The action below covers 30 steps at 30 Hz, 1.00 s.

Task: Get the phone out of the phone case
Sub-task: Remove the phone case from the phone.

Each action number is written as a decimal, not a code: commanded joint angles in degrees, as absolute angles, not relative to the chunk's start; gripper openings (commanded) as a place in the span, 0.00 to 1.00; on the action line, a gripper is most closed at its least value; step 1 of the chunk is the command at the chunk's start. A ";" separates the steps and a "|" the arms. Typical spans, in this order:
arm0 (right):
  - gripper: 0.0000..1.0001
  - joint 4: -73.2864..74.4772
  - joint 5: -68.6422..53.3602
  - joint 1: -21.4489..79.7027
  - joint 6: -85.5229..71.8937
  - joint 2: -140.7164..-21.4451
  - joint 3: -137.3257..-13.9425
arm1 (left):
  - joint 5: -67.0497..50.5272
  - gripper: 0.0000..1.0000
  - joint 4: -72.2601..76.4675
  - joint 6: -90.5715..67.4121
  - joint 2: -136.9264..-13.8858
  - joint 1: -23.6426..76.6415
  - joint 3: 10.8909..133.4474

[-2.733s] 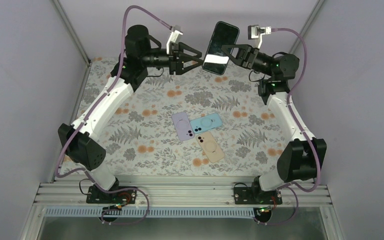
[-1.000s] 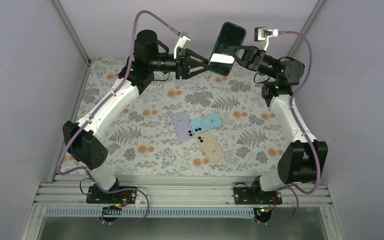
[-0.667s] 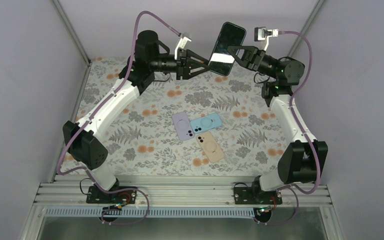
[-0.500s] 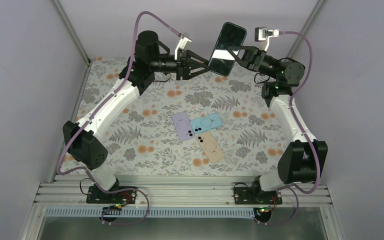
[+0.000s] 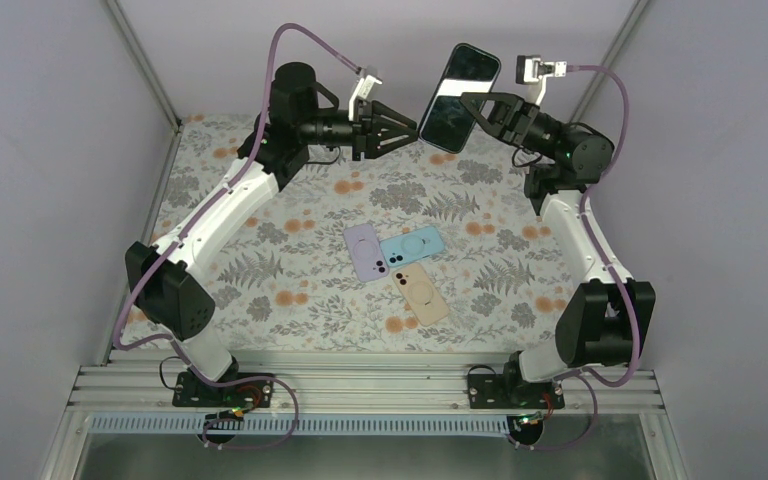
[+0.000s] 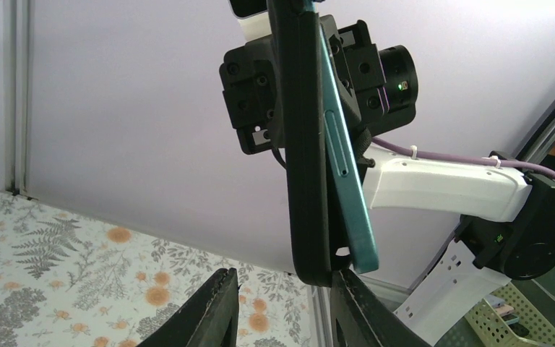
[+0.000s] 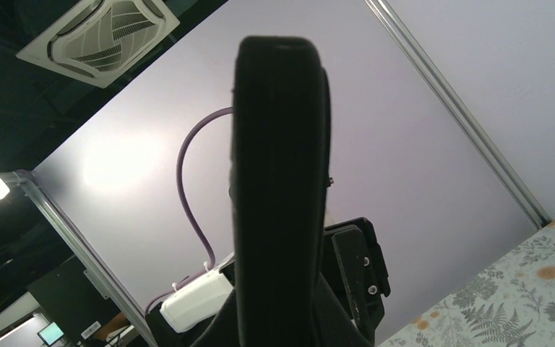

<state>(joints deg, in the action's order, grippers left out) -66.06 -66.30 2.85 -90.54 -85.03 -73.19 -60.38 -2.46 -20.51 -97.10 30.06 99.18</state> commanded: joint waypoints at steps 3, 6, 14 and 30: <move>0.04 -75.29 -63.60 4.04 -94.77 -82.97 -74.81 | -54.78 0.33 -4.76 -19.14 -97.87 29.02 98.30; 0.04 -75.49 -63.68 4.28 -94.97 -83.05 -74.79 | -54.38 0.33 -4.95 -19.17 -97.91 29.04 98.53; 0.04 -74.12 -64.27 6.89 -92.22 -83.53 -72.88 | -52.12 0.34 -6.04 -18.82 -98.56 29.26 99.54; 0.04 -68.83 -70.88 9.87 -84.87 -81.83 -69.87 | -49.87 0.34 -8.80 -15.55 -98.63 29.18 100.90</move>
